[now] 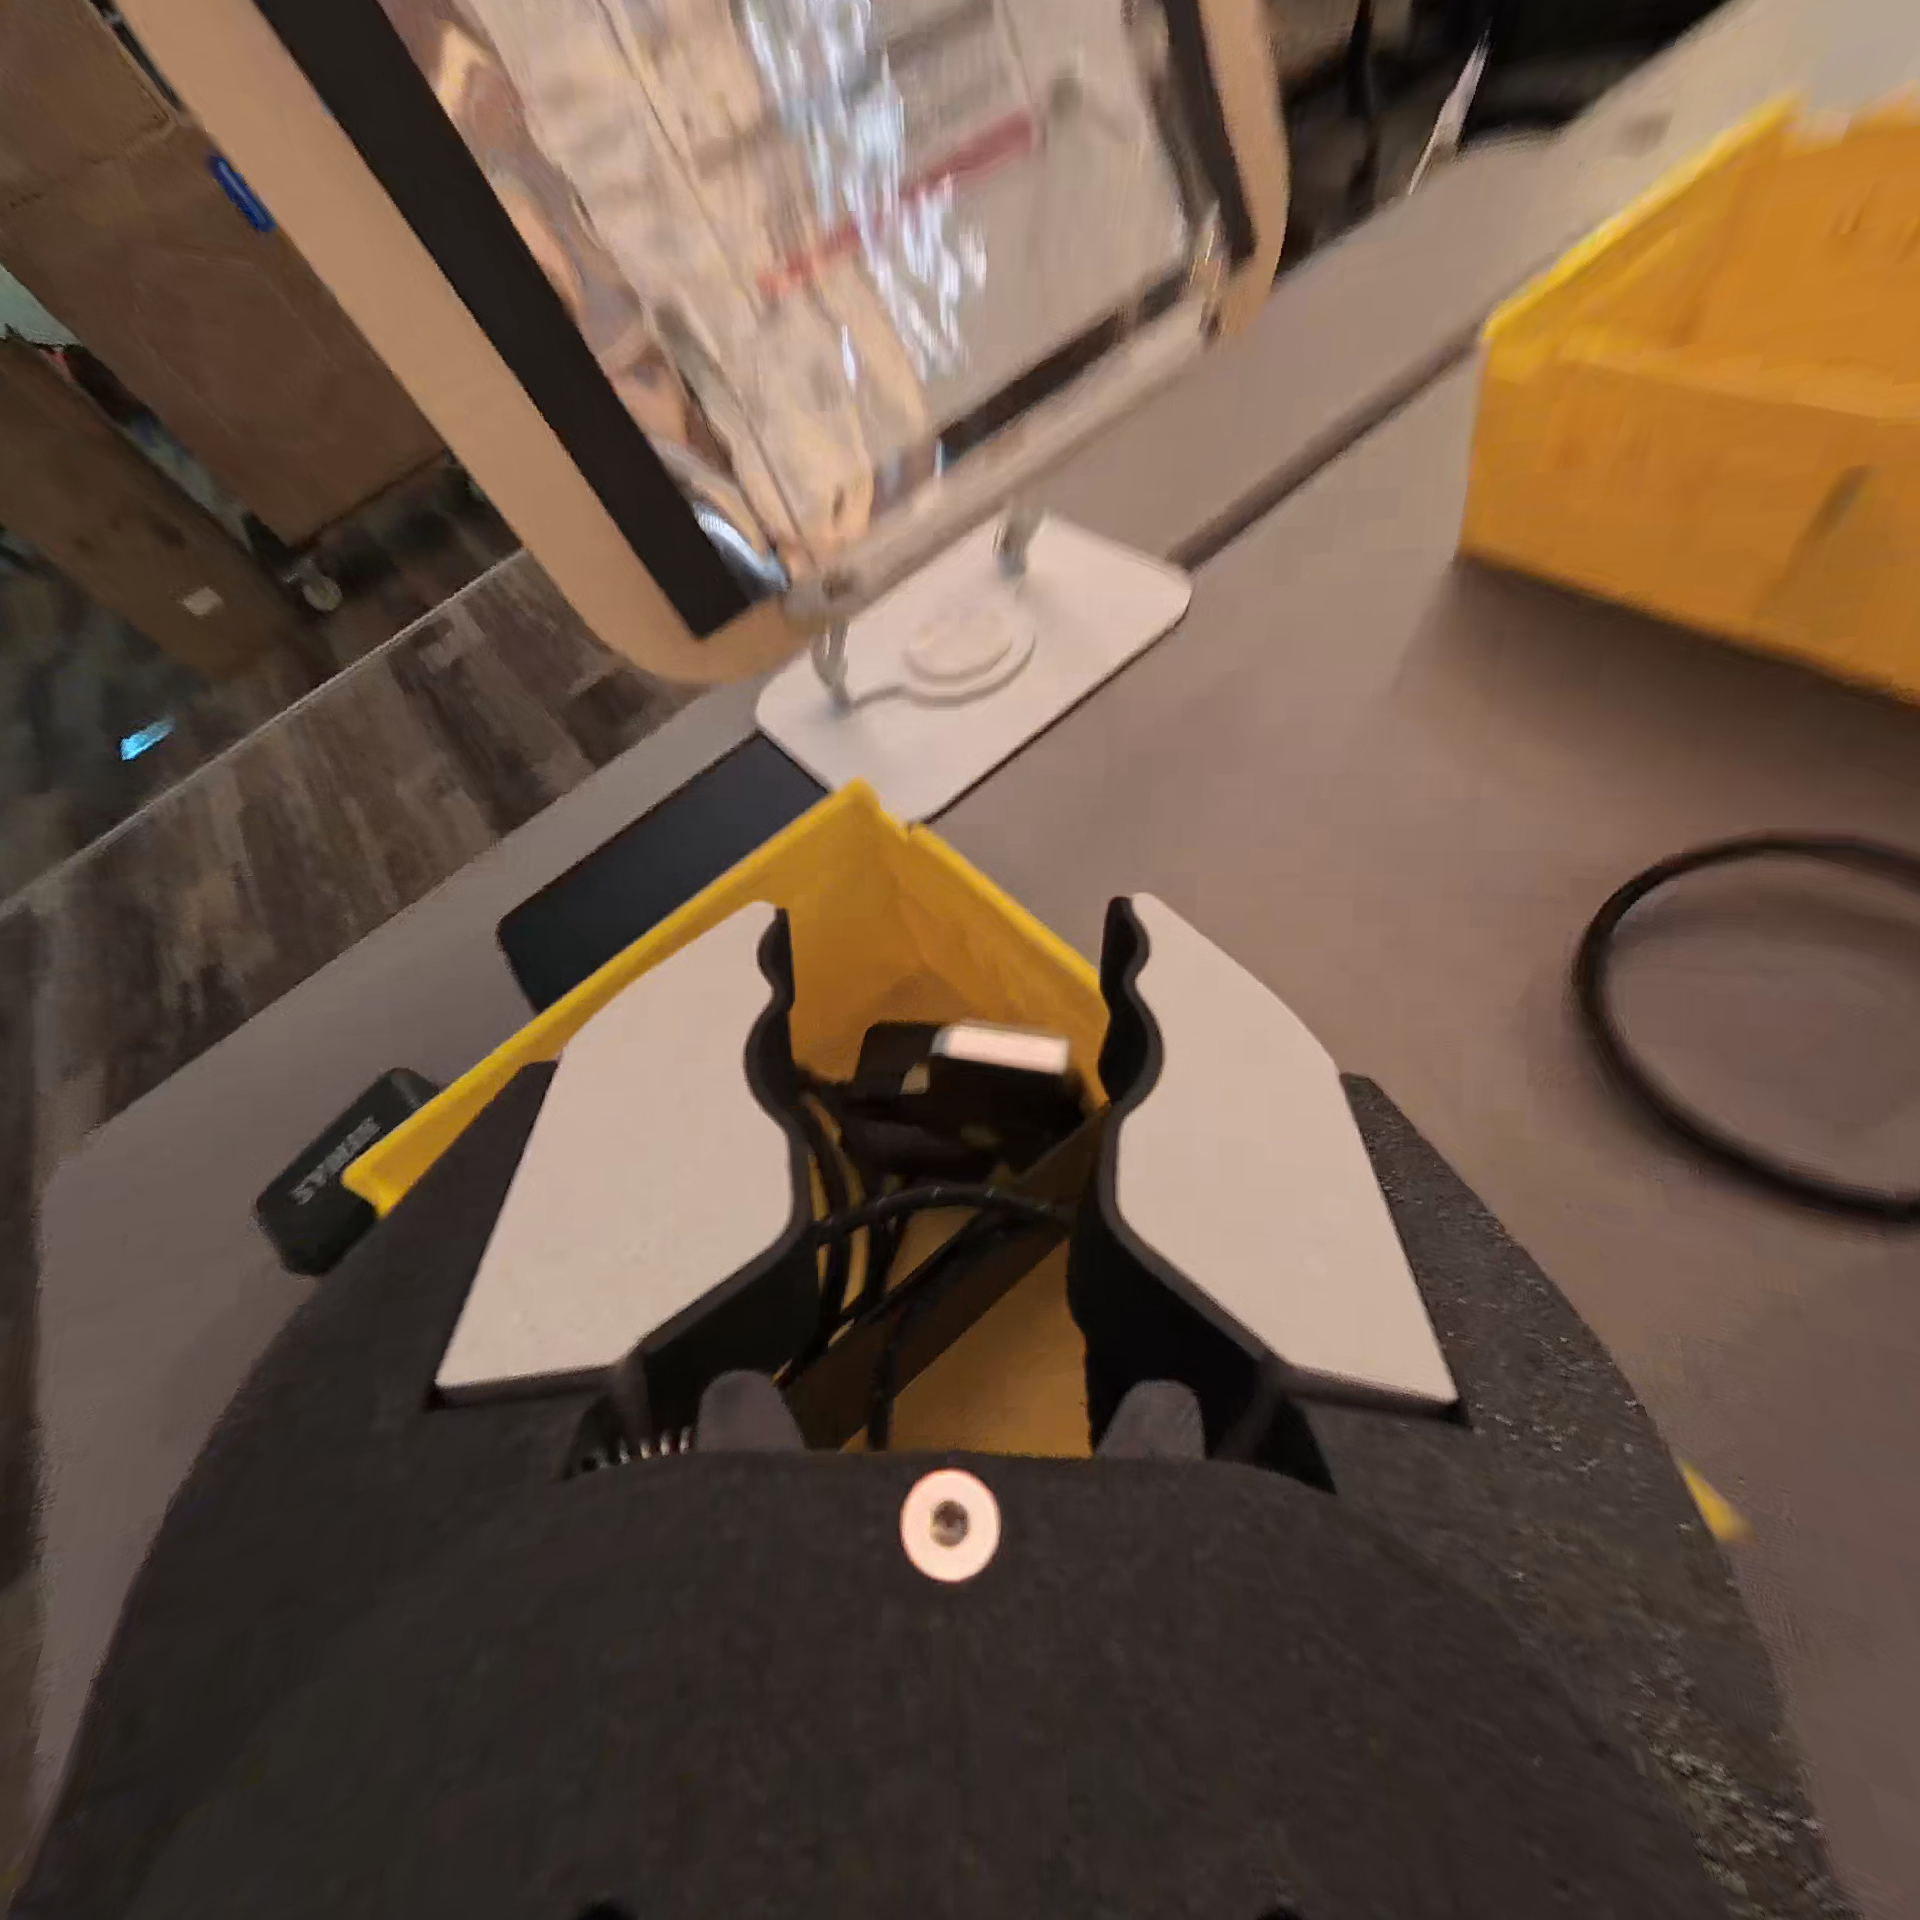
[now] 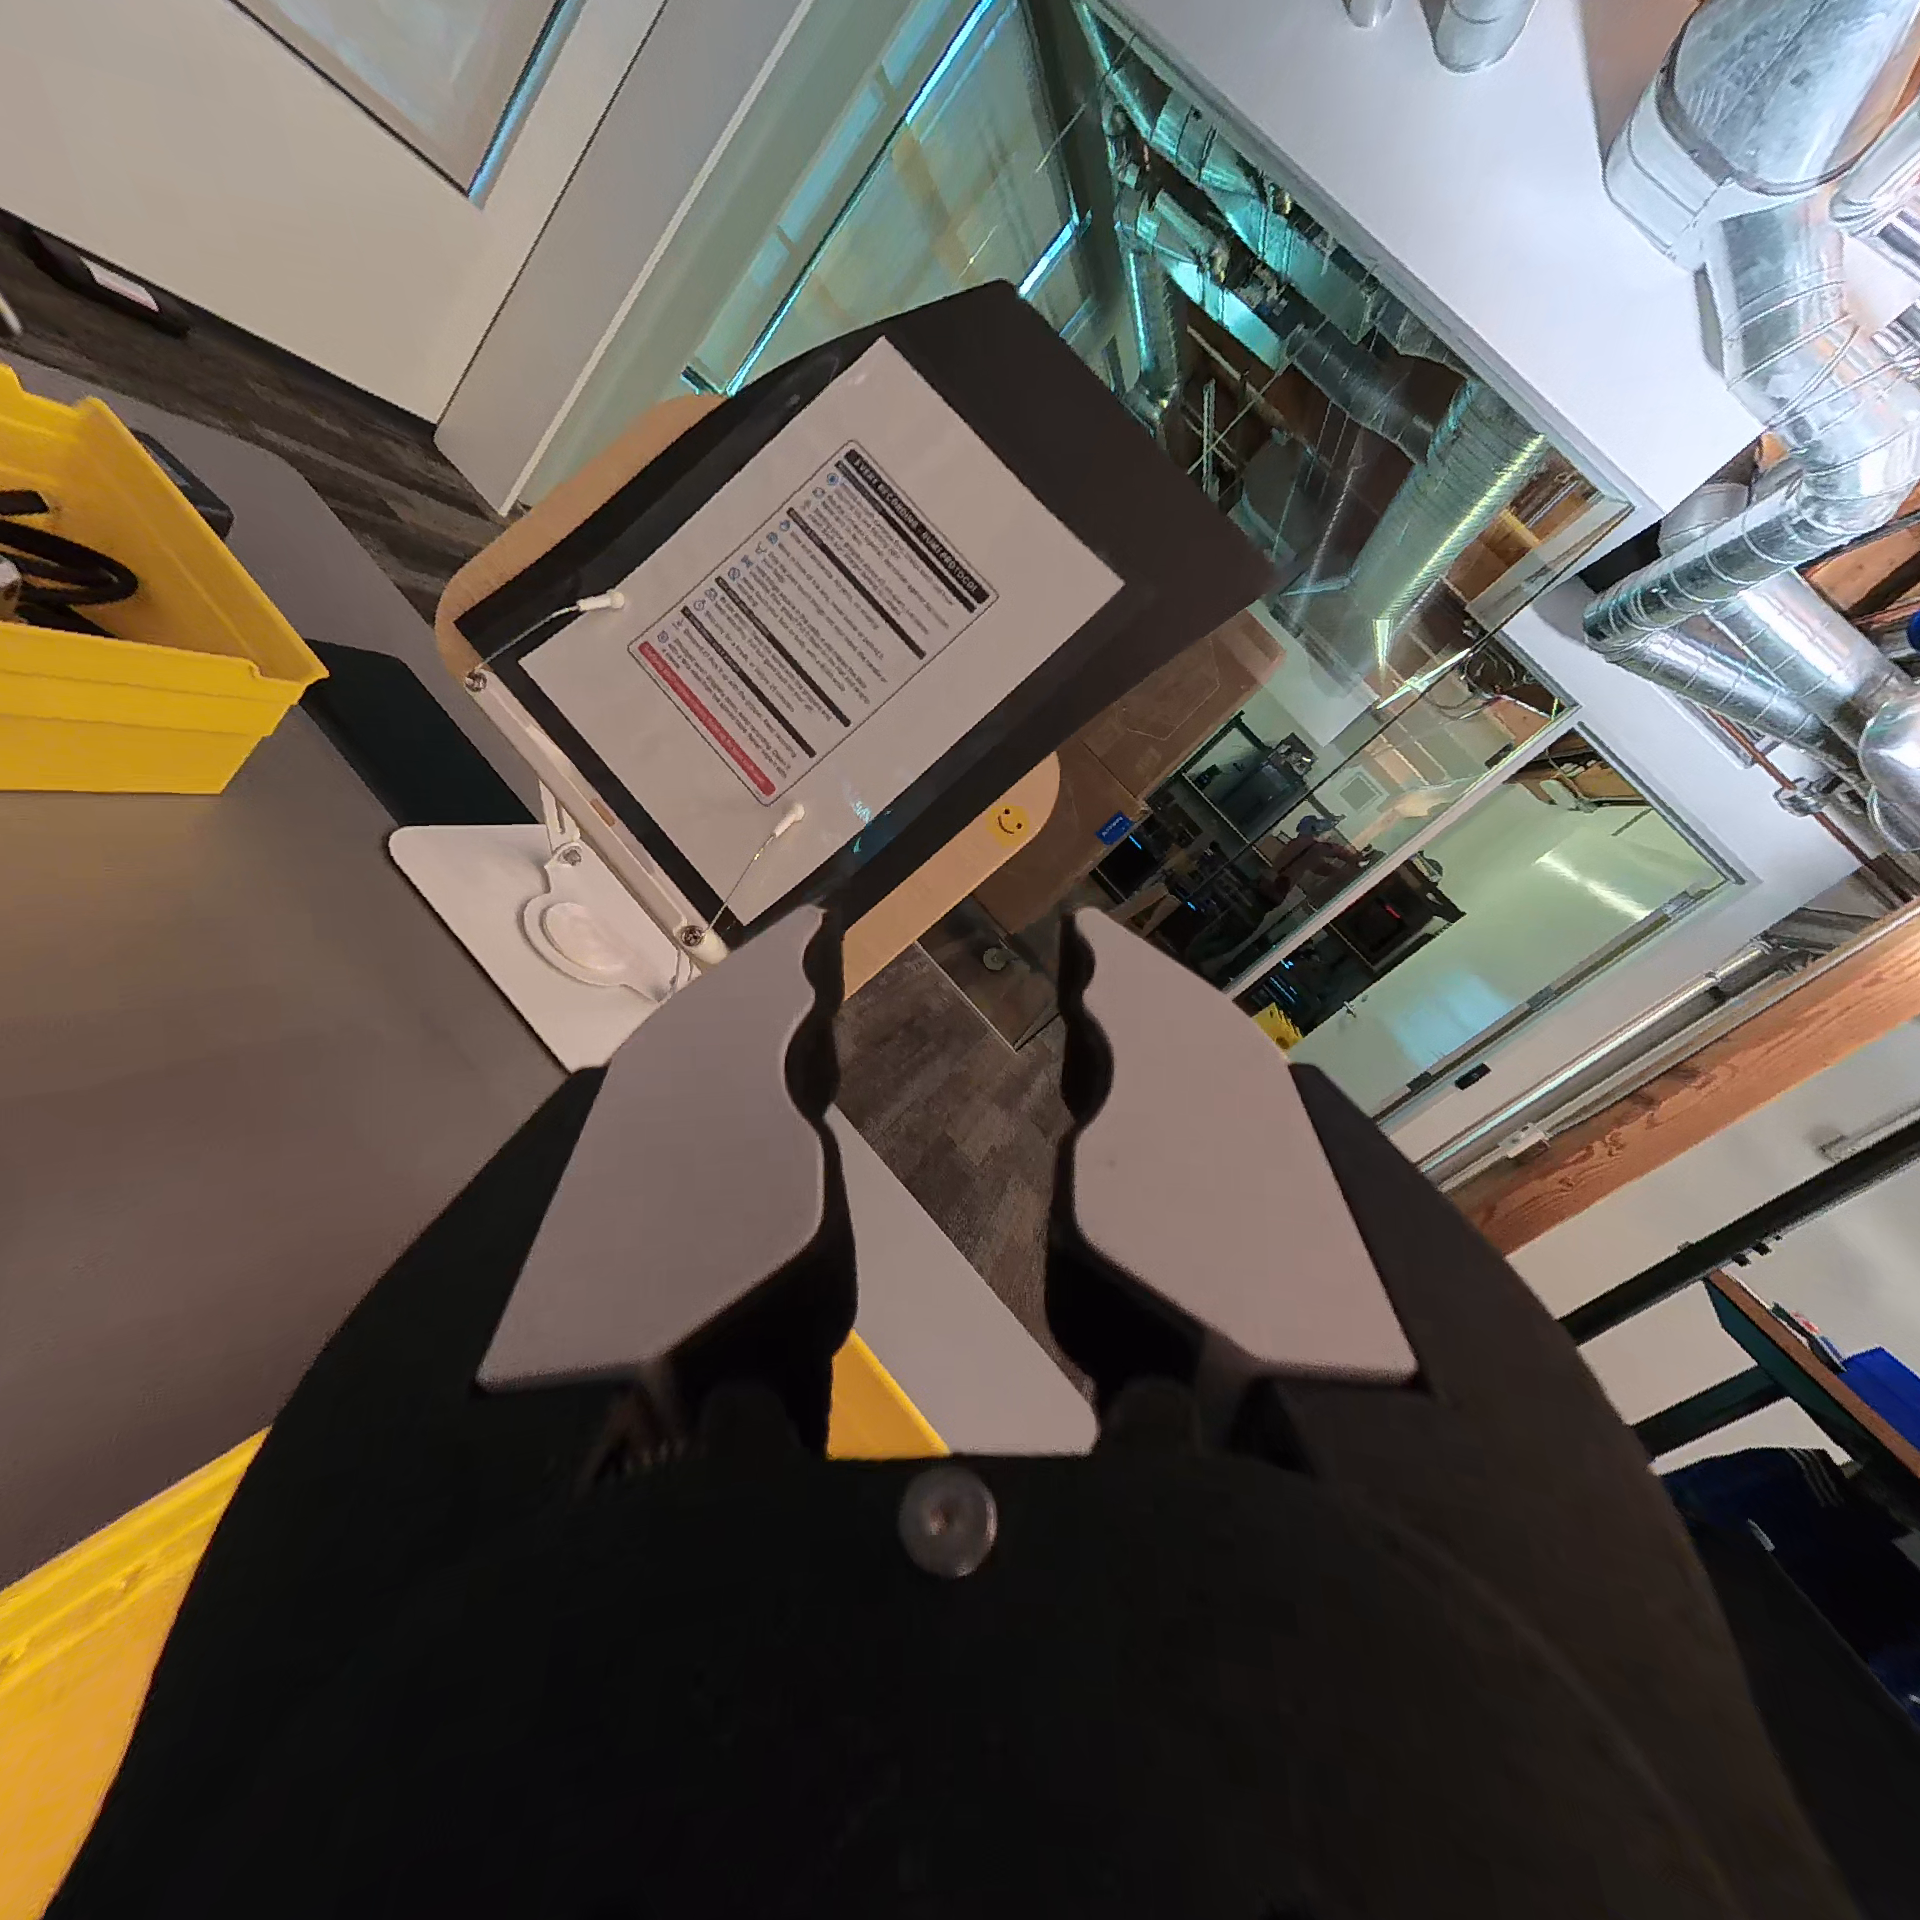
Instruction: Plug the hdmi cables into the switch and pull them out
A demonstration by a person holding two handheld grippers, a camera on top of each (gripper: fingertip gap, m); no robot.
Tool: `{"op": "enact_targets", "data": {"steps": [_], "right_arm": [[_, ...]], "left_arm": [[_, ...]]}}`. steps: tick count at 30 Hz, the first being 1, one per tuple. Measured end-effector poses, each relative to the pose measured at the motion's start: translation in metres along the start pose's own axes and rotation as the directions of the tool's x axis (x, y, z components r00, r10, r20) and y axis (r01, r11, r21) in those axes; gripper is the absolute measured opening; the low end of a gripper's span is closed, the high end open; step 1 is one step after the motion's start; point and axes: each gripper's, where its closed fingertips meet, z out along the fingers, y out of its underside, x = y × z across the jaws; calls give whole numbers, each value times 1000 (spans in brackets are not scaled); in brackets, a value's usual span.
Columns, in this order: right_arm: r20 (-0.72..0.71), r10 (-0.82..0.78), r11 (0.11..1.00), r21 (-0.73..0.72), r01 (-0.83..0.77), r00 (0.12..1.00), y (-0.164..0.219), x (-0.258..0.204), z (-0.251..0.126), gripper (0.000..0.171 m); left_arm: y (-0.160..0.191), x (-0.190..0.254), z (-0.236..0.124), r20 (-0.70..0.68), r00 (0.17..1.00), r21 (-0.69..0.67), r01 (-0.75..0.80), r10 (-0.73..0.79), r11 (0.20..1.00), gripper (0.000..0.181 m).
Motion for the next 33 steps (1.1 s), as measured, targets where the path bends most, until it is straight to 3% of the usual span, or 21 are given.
{"op": "enact_targets", "data": {"steps": [5, 11, 20, 25, 33], "right_arm": [[16, -23, 999, -39, 23, 1000, 8, -8, 9, 40], [39, -54, 996, -72, 57, 998, 14, -16, 16, 41], [61, -70, 993, -88, 75, 996, 16, -22, 19, 41], [79, -62, 994, -81, 69, 995, 15, -27, 21, 41], [163, -71, 993, -80, 85, 984, 13, -60, 36, 41]], "left_arm": [[41, 10, 31, -47, 996, -198, -89, 82, 976, 69], [71, 13, 54, -70, 995, -343, -89, 69, 935, 59], [79, 14, 61, -101, 993, -398, 18, -63, 917, 49], [56, -3, 47, -46, 986, -292, 140, -160, 946, 48], [-17, -24, -5, 0, 946, 64, 323, -324, 944, 48]]}}
